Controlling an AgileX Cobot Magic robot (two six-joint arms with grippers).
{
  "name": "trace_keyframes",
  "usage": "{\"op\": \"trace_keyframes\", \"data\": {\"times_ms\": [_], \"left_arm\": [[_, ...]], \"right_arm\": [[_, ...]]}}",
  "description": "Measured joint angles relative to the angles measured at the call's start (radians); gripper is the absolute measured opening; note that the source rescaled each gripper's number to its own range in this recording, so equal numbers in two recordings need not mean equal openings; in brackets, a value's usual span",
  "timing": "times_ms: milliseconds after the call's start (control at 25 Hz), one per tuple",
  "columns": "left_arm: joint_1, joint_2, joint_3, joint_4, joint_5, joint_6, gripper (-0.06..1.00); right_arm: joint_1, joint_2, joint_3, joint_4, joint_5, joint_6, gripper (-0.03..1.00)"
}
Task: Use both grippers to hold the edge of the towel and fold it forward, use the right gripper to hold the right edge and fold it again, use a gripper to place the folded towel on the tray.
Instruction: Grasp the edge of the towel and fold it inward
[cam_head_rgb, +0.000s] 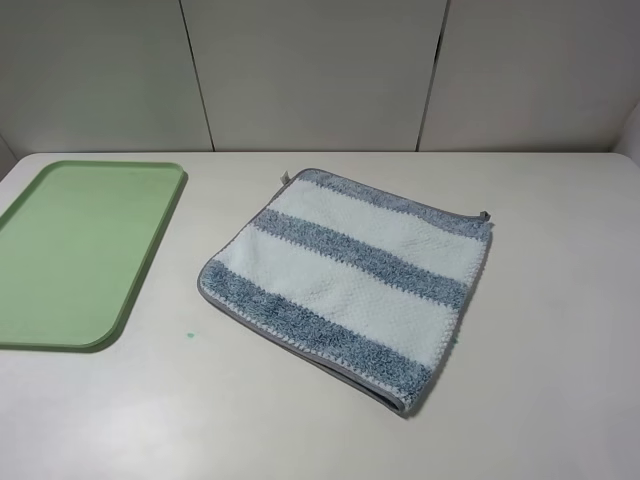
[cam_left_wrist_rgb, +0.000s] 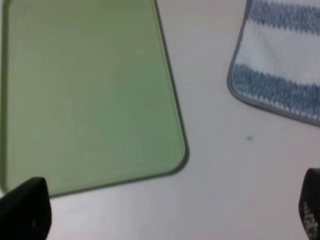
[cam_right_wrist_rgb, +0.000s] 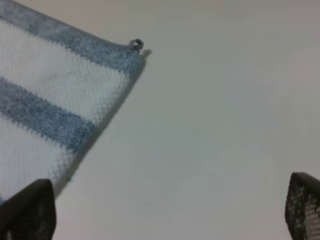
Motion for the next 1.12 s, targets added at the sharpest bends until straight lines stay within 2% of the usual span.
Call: {"op": "trace_keyframes", "data": {"times_ms": [280, 560, 800, 1120], "left_arm": [[-0.114, 0.204, -0.1, 0.001, -0.022, 0.0, 0.99], [-0.248, 0.409, -0.121, 0.001, -0.081, 0.0, 0.98], [-0.426, 0.55, -0.123, -0.03, -0.184, -0.008, 0.98], [-0.698, 0.789, -0.125, -0.057, -0.393, -0.077, 0.98]], "right_arm": [[0.011, 0.262, -0.146, 0.026, 0.005, 0.017, 1.0], [0.011, 0.51, -0.323, 0.077, 0.035, 0.017, 1.0], [0.011, 0.703, -0.48, 0.092, 0.071, 0.017, 1.0], [0.011, 0.906, -0.625, 0.132, 0.107, 0.017, 1.0]]}}
